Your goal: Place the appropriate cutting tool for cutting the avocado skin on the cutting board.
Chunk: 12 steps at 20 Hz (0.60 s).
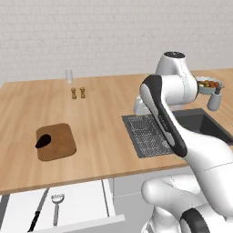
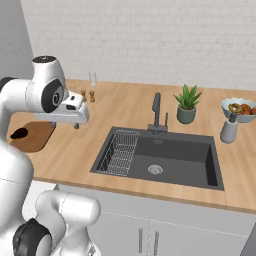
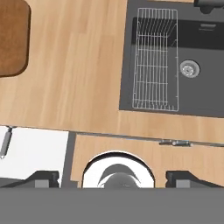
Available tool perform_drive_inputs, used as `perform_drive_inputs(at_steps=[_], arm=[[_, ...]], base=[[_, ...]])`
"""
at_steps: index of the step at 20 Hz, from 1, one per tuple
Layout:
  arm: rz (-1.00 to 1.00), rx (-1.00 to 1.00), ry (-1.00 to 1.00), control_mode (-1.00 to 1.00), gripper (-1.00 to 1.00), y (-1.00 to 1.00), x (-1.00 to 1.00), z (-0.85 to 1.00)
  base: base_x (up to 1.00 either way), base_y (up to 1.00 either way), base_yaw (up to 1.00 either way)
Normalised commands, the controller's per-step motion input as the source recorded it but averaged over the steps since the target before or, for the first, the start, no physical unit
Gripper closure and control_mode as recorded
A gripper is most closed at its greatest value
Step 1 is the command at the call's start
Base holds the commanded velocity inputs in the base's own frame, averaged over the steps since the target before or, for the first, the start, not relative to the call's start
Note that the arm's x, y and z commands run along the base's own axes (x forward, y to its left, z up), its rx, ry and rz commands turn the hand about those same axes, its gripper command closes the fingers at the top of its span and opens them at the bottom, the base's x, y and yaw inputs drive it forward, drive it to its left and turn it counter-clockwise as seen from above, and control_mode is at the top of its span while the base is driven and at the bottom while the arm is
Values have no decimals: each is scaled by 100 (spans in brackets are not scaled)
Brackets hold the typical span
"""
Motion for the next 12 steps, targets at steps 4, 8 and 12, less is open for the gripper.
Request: perform_drive_inputs(at_steps=[4,8,12], arm=[[-4,0,1,-100,-100,100,-53,0],[-9,0,1,-100,-100,100,-27,0],[-12,0,2,-100,-100,100,-4,0]], base=[[0,0,0],[0,0,0],[0,0,0]])
